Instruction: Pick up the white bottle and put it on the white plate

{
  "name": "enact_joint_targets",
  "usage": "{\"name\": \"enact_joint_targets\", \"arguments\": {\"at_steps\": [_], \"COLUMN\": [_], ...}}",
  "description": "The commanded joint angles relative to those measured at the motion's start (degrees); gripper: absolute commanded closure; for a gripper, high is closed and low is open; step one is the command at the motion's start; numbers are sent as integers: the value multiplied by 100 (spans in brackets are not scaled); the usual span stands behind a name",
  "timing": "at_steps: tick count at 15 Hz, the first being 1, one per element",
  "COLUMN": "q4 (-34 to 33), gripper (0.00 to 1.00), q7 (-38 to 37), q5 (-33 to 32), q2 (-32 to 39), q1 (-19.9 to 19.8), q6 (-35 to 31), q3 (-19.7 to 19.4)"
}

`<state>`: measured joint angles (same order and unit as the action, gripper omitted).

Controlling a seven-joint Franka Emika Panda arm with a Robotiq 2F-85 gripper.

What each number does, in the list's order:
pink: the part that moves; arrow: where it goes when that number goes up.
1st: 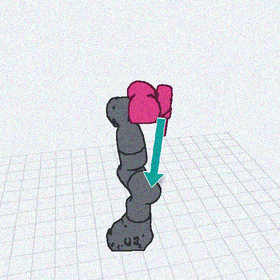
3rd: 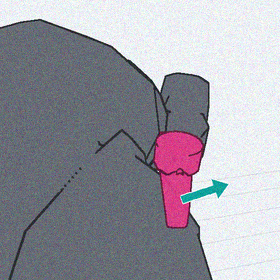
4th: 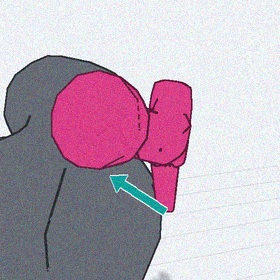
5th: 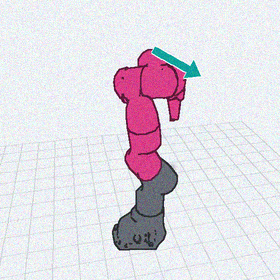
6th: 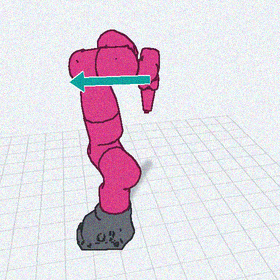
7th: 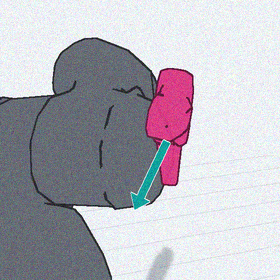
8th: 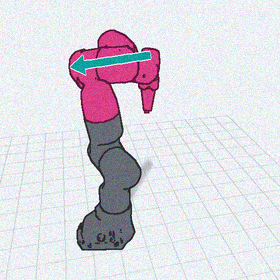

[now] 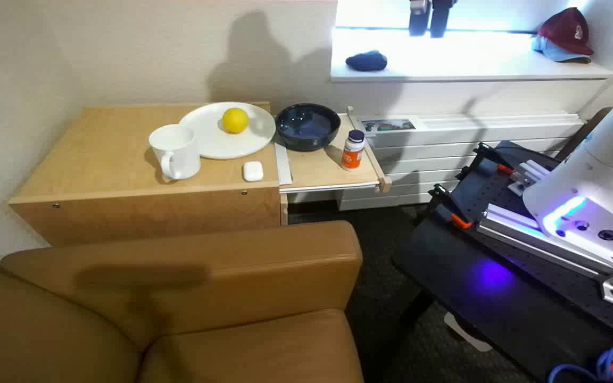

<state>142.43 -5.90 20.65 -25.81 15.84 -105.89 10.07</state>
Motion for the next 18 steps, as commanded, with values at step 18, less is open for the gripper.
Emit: {"name": "enact_joint_targets", "arguments": {"at_steps": [18], "q4": [1134], "gripper": [0], "q7": [33], "q5": [2168], "q2": [1845], "q1": [-602], "q6": [-3994], "q3": [-392]}}
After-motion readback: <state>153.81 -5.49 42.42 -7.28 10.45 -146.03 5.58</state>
